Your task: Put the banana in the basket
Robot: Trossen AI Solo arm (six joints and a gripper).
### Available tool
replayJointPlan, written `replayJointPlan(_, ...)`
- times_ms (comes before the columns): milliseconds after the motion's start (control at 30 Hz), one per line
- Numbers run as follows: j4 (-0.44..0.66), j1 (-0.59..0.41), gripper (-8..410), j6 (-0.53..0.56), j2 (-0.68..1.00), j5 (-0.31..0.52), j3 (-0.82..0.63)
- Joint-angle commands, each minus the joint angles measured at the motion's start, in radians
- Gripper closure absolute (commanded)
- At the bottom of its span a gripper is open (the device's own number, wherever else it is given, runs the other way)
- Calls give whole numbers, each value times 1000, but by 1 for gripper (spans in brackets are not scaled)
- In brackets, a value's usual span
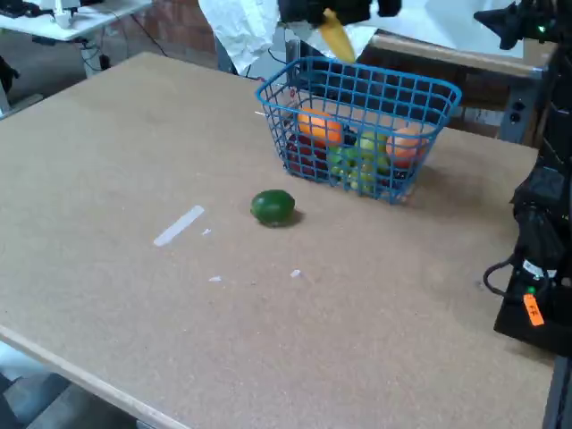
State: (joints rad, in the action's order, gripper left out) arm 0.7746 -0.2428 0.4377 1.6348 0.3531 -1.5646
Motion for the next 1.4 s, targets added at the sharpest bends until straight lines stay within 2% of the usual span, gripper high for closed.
replayJointPlan(0,135,-96,395,13,8,5,3)
replayJointPlan(200,155,-146,395,34,25,1,3)
replayJointPlan(500,182,-168,395,31,146,-6,3)
replayJointPlan(800,137,-168,395,31,253,-6,3)
replayJointPlan(1100,98,-168,394,25,269,-6,3)
replayJointPlan(1233,80,-168,372,18,269,-6,3)
replayJointPlan(1367,63,-170,314,10,270,-7,3)
